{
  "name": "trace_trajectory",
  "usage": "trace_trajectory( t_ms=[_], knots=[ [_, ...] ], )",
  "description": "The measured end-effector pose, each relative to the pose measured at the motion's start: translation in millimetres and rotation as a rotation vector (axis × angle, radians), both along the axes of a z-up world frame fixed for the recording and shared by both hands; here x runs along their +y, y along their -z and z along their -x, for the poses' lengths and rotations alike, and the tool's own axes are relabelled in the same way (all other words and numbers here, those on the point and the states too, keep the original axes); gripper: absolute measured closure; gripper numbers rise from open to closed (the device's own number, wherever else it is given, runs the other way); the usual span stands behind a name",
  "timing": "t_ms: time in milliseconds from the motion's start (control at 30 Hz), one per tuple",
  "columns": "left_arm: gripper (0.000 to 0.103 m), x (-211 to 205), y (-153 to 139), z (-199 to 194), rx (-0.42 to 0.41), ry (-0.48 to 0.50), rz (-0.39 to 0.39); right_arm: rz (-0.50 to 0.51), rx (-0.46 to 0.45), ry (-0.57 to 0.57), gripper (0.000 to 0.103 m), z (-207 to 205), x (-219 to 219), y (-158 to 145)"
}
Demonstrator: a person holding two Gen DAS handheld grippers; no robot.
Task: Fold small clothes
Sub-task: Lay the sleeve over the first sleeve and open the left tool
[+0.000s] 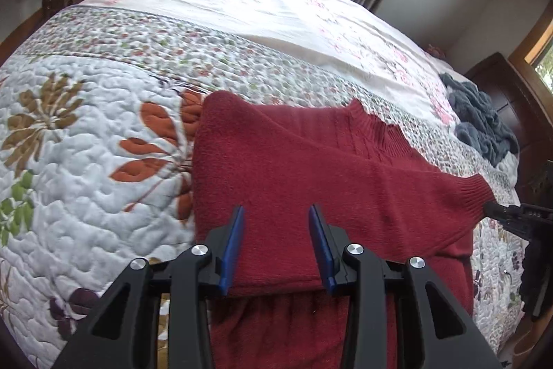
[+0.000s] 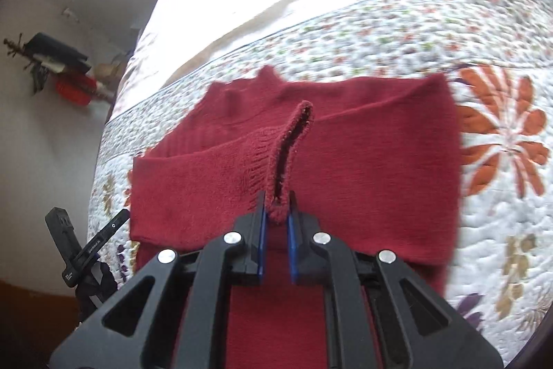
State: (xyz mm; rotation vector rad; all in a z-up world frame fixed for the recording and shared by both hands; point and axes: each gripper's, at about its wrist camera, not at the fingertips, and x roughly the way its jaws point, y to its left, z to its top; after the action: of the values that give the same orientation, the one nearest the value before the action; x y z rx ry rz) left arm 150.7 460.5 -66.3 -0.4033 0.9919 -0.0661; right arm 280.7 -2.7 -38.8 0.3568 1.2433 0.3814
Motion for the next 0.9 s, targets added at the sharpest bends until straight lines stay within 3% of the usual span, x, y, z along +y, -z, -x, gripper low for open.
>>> trace_trajectory(
  t_ms=[167, 467, 600, 733, 900],
  knots=[
    [0.064, -16, 13, -8, 0.03, 0.031, -0.063, 0.054, 0.015, 0.053, 0.095, 5, -35, 19],
    [0.064, -27, 28, -14, 0.081, 0.044, -0.12, 0.163, 0.113, 0.045, 0.093, 17, -33, 77],
    [0.064, -28, 10, -11, 0.057, 0.044, -0.129, 0.212, 0.083, 0.034, 0.086, 23, -31, 60],
    [0.064, -44, -20, -7, -0.027, 0.089, -0.124, 0.185, -0.031, 0.012, 0.086, 29, -27, 18],
    [0.063, -75, -14, -19, 0.0, 0.151, -0.094, 0.16, -0.004, -0.053, 0.086, 24, 1, 23]
  ],
)
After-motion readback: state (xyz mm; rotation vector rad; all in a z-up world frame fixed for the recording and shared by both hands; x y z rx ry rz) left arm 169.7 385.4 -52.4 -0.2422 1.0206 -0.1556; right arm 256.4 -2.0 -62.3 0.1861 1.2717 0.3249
